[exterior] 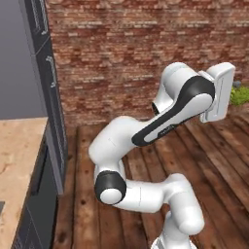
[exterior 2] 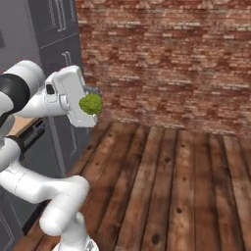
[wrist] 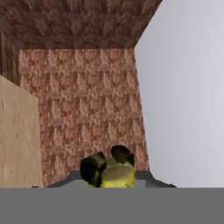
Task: Turn on the sink faucet. Then move the broccoli from the counter to the sink. Turn off the sink. Move the vegetable from the sink to the pot next to the stove. Finally move the pot to the front left burner.
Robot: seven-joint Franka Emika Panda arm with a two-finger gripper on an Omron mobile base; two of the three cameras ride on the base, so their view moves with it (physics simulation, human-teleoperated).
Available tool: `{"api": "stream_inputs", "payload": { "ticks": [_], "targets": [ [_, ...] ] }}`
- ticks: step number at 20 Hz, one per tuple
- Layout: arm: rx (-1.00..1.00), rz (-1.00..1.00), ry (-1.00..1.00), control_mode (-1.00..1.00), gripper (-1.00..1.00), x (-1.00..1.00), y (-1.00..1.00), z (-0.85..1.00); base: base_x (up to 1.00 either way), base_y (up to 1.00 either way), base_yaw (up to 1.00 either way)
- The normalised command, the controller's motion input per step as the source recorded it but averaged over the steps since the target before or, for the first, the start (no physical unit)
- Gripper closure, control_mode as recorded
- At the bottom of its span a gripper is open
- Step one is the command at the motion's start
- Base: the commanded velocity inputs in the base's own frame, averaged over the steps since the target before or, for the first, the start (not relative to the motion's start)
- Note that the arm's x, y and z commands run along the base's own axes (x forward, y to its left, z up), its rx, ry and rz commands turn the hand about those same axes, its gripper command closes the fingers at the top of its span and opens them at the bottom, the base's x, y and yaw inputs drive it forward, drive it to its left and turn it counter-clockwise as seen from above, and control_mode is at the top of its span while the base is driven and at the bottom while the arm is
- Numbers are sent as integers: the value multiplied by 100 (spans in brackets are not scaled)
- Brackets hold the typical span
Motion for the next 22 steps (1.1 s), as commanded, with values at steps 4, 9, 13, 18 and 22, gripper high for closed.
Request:
{"api": "stream_inputs", "payload": {
  "ticks": [4, 9, 13, 18, 22],
  "targets": [
    [0, 0, 0, 100, 100, 0, 0, 0, -7, -8, -45],
    [0, 0, 0, 100, 100, 0, 0, 0, -7, -6, -45],
    [0, 0, 0, 100, 100, 0, 0, 0, -6, -7, -45],
    [0, 0, 0, 100, 100, 0, 0, 0, -1, -11, -44],
    [0, 0, 0, 100, 100, 0, 0, 0, 0, -18, -42]
  ]
}}
